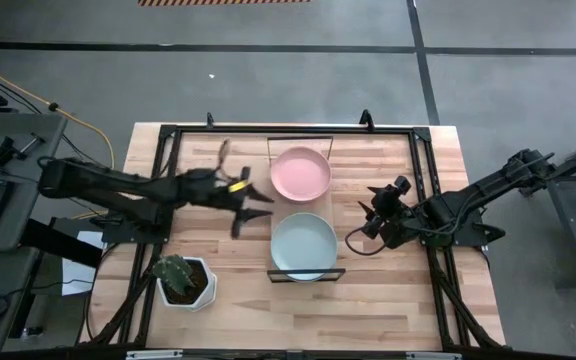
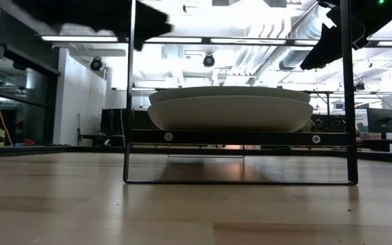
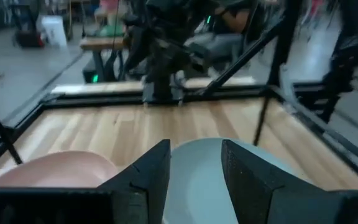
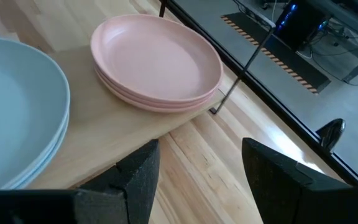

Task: Place and stack plates onto a shelf
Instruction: Return to Home Position

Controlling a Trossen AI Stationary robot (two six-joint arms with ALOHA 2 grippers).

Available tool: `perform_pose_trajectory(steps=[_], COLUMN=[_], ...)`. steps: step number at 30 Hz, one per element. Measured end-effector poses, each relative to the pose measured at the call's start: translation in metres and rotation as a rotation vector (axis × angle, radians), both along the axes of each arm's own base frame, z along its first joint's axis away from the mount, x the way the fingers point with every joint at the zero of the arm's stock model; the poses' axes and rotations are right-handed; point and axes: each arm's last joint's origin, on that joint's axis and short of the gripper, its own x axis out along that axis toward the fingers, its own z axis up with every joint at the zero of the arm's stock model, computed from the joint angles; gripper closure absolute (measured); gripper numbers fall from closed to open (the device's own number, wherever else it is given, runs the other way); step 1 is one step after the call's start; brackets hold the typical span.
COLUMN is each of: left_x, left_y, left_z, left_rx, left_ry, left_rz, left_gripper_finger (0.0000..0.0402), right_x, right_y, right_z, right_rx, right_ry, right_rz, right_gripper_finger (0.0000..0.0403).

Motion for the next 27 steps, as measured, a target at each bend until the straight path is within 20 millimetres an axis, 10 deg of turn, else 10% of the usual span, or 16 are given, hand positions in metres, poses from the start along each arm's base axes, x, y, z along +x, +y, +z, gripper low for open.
perform_pose_trajectory(steps=[10, 20, 27], left_x=[-0.071, -0.107, -0.123], left_y=[-0.014, -0.012, -0.010], left_z=[-0.057, -0.068, -0.069], left_rx=[-0.057, -0.035, -0.023], left_ry=[-0.107, -0.065, -0.025], left_rz=[0.030, 0.042, 0.060], left_gripper_finger=[0.0285, 0.0394, 0.0400], right_x=[0.004, 0.004, -0.001], right_y=[0.001, 0.002, 0.000], right_z=[0.002, 0.003, 0.006], right_rx=[0.000, 0.021, 0.032], right_ry=[-0.022, -0.027, -0.033], right_rz=[0.023, 0.038, 0.040], right_gripper_finger=[0.0192, 0.0192, 0.0192])
